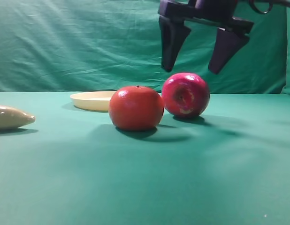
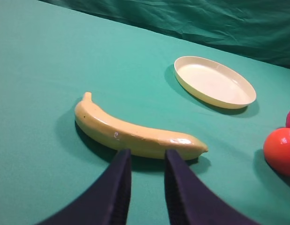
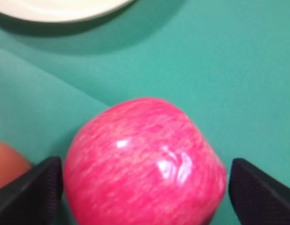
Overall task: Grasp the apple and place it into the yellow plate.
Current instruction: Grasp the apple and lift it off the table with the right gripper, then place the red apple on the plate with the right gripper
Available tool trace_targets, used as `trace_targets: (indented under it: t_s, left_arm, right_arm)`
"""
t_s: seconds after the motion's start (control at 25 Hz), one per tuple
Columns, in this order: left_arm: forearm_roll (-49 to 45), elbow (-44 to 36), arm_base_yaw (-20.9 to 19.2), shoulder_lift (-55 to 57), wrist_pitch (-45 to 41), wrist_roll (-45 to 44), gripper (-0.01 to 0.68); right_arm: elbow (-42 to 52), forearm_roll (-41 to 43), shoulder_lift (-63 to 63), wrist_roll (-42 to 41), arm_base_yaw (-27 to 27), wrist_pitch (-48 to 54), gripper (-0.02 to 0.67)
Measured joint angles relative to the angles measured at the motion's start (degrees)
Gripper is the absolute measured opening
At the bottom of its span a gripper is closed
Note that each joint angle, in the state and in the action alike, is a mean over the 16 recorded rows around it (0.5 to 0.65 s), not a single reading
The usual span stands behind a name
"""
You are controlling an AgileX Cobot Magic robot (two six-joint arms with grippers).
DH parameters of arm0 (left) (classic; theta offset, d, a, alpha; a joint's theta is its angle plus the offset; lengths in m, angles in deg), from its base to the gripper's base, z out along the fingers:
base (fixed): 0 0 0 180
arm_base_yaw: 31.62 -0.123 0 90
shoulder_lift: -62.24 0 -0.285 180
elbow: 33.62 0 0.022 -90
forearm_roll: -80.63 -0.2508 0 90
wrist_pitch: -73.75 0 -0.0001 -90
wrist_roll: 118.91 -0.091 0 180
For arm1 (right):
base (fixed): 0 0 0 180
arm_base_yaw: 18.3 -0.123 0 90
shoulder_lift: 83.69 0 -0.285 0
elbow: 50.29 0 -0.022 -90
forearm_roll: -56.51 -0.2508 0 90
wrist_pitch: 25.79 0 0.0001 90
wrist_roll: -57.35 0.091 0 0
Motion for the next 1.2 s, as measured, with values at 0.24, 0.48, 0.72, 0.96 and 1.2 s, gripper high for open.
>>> trace_targets:
  t_s: [0.24,0.48,0.72,0.96,1.2]
  left_arm:
    - [0.00,0.00,0.00,0.00,0.00,0.00,0.157]
    - [0.00,0.00,0.00,0.00,0.00,0.00,0.157]
    - [0.00,0.00,0.00,0.00,0.00,0.00,0.157]
    - [0.00,0.00,0.00,0.00,0.00,0.00,0.157]
    - [0.00,0.00,0.00,0.00,0.00,0.00,0.157]
  right_arm:
    - [-0.96,0.27,2.13,-0.11,-0.01,-1.90,0.578]
    - [-6.03,0.48,2.31,-0.21,-0.05,-1.38,0.544]
    - [-13.78,-0.37,2.31,-0.26,-0.67,-2.76,0.537]
    - [-19.84,-1.89,4.45,-0.33,-2.31,-8.74,0.537]
    - [-21.70,-3.22,8.06,-1.25,-4.42,-15.77,0.540]
